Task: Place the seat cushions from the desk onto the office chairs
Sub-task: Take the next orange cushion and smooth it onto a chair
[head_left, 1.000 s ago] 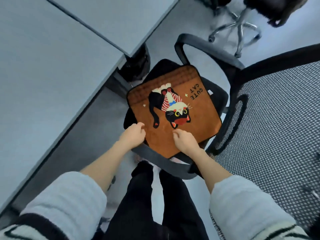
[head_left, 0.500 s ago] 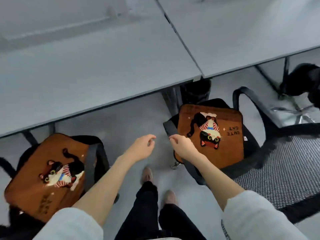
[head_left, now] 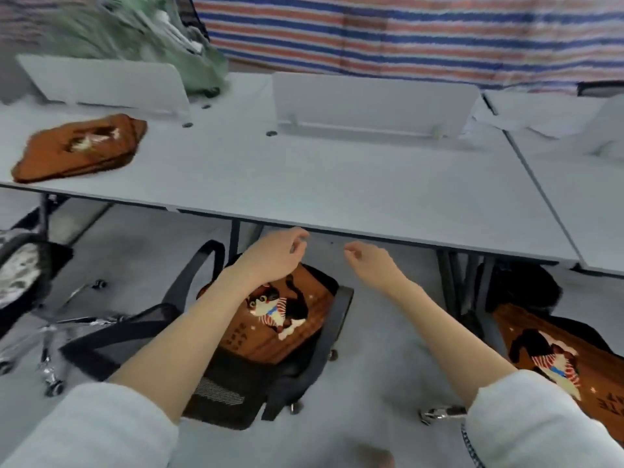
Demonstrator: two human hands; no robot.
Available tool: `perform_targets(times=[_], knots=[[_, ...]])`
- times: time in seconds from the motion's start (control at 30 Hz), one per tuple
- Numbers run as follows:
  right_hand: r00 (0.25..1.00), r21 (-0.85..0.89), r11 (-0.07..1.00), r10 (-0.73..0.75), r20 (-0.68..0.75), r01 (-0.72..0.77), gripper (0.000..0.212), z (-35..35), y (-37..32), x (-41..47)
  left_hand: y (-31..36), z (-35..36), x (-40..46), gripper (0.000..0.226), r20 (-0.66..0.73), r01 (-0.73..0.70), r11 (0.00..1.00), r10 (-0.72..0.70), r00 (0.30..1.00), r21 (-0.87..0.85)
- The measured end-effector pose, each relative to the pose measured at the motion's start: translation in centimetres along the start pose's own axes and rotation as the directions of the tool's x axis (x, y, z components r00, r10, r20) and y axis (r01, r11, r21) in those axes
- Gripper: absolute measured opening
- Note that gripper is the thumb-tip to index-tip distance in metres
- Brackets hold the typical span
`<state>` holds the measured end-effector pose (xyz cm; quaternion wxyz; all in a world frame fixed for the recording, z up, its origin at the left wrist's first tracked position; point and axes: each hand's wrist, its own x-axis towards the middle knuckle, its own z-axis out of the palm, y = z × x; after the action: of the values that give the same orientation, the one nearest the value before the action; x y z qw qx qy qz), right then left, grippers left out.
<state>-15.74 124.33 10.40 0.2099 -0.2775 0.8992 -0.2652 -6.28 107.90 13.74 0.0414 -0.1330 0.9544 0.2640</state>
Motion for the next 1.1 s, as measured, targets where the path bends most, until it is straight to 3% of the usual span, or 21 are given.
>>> perform_targets(times=[0.27,0.5,0.77,1.1], knots=[[0.977,0.142,0.966,-0.211,-0.038,0.214,0.036,12.4,-21.3,1.1,-20.4,-13.0,-12.8,0.033,-0.225,0.096,0.989,-0.119,0.967,-0.112],[0.957,0.081,0.957,-0.285,0.049,0.280,0.035,20.3,-33.7,6.0,-33.9,-18.5,-16.4,0.031,-0.294,0.176,0.956,-0.242,0.925,-0.233],[0.940,0.036,0.947,-0.321,0.116,0.320,0.037,27.5,-44.5,18.3,-49.0,-22.6,-12.8,0.030,-0.274,0.235,0.946,-0.292,0.916,-0.224],[0.986,0.140,0.981,-0.145,0.084,0.133,0.035,33.7,-56.7,39.1,-68.8,-34.7,-0.4,0.034,-0.196,0.320,0.921,-0.363,0.911,-0.220]])
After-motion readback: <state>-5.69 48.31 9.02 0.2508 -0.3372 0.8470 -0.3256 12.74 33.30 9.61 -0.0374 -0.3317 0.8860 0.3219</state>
